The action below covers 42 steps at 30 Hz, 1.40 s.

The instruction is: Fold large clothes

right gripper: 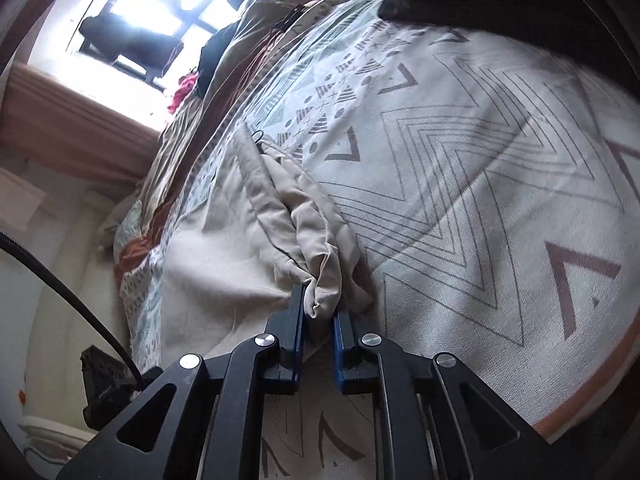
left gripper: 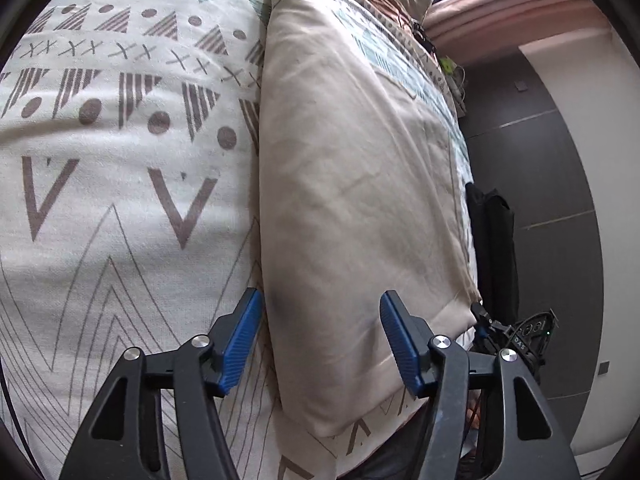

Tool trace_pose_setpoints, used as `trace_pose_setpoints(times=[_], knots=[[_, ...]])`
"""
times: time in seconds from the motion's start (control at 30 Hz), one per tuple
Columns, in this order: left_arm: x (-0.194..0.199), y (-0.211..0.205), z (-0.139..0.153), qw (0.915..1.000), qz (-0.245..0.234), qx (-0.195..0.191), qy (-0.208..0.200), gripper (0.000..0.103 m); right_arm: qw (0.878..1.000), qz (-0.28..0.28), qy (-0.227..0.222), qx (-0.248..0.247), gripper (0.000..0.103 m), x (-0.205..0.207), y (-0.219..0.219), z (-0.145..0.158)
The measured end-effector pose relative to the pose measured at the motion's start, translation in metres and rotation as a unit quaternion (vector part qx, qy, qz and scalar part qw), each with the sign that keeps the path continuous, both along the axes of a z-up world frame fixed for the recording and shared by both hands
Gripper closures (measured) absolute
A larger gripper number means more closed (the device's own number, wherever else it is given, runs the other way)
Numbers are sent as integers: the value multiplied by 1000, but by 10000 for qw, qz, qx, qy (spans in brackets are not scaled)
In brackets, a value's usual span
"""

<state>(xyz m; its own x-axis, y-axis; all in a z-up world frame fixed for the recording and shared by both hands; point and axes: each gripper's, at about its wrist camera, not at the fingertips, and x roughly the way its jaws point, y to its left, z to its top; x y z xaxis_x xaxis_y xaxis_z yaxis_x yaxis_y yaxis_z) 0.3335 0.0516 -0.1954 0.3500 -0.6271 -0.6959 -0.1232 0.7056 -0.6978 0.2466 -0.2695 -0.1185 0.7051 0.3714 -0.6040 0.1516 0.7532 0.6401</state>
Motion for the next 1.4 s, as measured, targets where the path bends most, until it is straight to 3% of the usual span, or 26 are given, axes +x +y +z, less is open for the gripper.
trace_pose_setpoints(times=[0.07, 0.13, 0.2, 0.43, 0.57, 0.87, 1.2, 1.4], knots=[[-1, 7, -1, 10000, 53, -25, -28, 41, 9997, 97, 11, -219, 80, 4, 1, 11], [1, 11, -1, 9999, 119, -15, -20, 41, 9989, 168, -77, -425, 44, 11, 3, 21], [3, 16, -2, 9998, 177, -26, -7, 41, 9982, 204, -204, -518, 36, 18, 2, 33], [13, 29, -4, 9994, 335, -67, -17, 41, 9923, 959, -256, -743, 36, 74, 16, 58], [21, 30, -6, 9991, 362, -198, 46, 41, 9869, 1386, 5, -826, 36, 129, 23, 56], [36, 39, -8, 9988, 468, -124, 86, 41, 9824, 1720, 399, -618, 36, 220, 39, 40], [42, 50, -13, 9981, 551, -188, 200, 41, 9809, 1809, 566, -444, 36, 250, 44, 18], [42, 49, -12, 9981, 564, -160, 188, 41, 9787, 2006, 391, 179, 42, 242, 30, 14]])
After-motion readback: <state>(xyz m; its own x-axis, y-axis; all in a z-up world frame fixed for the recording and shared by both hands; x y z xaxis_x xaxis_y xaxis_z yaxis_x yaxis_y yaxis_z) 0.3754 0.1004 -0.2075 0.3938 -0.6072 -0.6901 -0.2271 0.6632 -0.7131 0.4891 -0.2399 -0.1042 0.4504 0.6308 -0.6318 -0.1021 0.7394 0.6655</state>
